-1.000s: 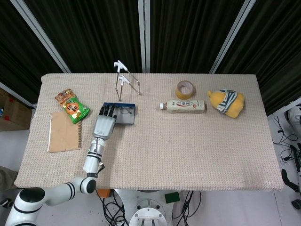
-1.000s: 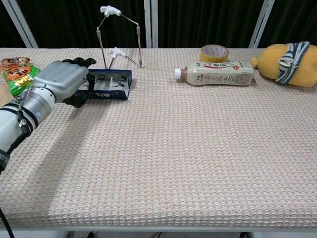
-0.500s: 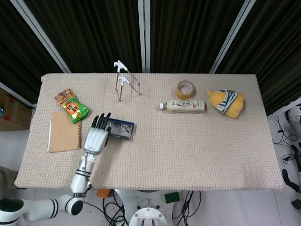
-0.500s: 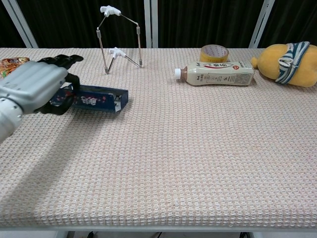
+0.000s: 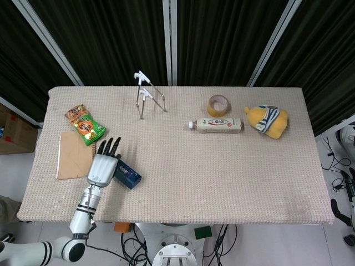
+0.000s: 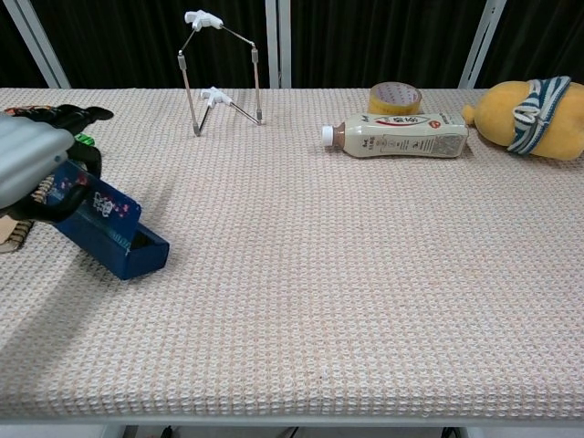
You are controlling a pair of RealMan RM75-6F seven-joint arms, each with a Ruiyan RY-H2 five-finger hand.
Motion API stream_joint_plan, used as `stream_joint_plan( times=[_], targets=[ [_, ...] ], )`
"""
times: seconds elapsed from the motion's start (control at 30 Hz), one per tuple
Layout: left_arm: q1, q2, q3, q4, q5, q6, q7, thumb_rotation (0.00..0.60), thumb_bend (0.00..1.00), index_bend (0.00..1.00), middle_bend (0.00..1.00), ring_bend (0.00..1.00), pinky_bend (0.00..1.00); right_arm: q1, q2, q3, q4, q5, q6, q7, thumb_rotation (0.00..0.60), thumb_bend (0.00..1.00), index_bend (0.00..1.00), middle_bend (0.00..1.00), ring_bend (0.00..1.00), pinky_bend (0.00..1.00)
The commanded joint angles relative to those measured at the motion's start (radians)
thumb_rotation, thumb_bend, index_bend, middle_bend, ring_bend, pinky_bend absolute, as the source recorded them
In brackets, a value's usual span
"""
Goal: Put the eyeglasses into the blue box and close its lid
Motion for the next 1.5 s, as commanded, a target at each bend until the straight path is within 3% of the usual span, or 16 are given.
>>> stream_joint_plan(
  times=[0.03,0.2,0.27,0.33,0.4,0.5,0.6,0.9,1.2,1.33,1.5],
  targets=[
    [-0.030,-0.040,-0.032,0.042,-0.029,-0.038,0.039,0.600,0.50,0.76,0.02,0.00,0.12,-0.001,-0.001,0.000,0.004,0.005,-0.005,0.003,0.600,0.46,0.00,0.00,0.00,0.00],
    [-0.048,-0.067,-0.047,0.074,-0.055,-0.064,0.095,0.600,0.50,0.75,0.02,0.00,0.12,0.001,-0.012,-0.003,0.019,0.009,-0.018,0.012,0.600,0.46,0.00,0.00,0.00,0.00],
    [-0.051,-0.069,-0.046,0.074,-0.059,-0.070,0.115,0.600,0.49,0.70,0.01,0.00,0.12,0.003,-0.014,-0.003,0.024,0.009,-0.021,0.015,0.600,0.46,0.00,0.00,0.00,0.00],
    [-0.052,-0.066,-0.041,0.074,-0.055,-0.074,0.121,0.600,0.48,0.56,0.00,0.00,0.12,0.004,-0.015,-0.002,0.026,0.009,-0.021,0.017,0.600,0.46,0.00,0.00,0.00,0.00],
    [-0.052,-0.062,-0.035,0.074,-0.056,-0.083,0.126,0.600,0.44,0.34,0.00,0.00,0.12,0.004,-0.016,-0.001,0.028,0.009,-0.020,0.019,0.600,0.46,0.00,0.00,0.00,0.00],
    [-0.051,-0.062,-0.031,0.077,-0.051,-0.089,0.114,0.600,0.41,0.11,0.00,0.00,0.12,0.002,-0.016,-0.001,0.031,0.008,-0.016,0.022,0.600,0.46,0.00,0.00,0.00,0.00],
    [-0.046,-0.070,-0.027,0.097,-0.025,-0.071,0.093,0.600,0.39,0.01,0.00,0.00,0.12,0.000,-0.017,-0.001,0.033,0.009,-0.014,0.024,0.600,0.46,0.00,0.00,0.00,0.00],
    [-0.034,-0.090,-0.030,0.156,0.063,-0.027,-0.042,0.600,0.30,0.00,0.00,0.00,0.11,0.000,-0.017,0.000,0.028,0.006,-0.009,0.016,0.600,0.46,0.00,0.00,0.00,0.00],
    [-0.024,-0.090,-0.034,0.170,0.065,-0.035,-0.044,0.600,0.29,0.00,0.00,0.00,0.11,0.001,-0.015,-0.001,0.021,0.006,-0.012,0.008,0.600,0.46,0.00,0.00,0.00,0.00],
    [-0.017,-0.074,-0.039,0.139,0.090,-0.007,-0.049,0.600,0.27,0.00,0.00,0.00,0.11,0.000,-0.012,0.001,0.016,0.005,-0.006,0.006,0.600,0.46,0.00,0.00,0.00,0.00],
    [0.040,0.010,-0.055,0.014,0.158,0.129,-0.142,0.598,0.22,0.00,0.00,0.00,0.11,0.000,-0.005,0.007,0.008,0.001,0.007,0.010,0.600,0.46,0.00,0.00,0.00,0.00]
  ],
)
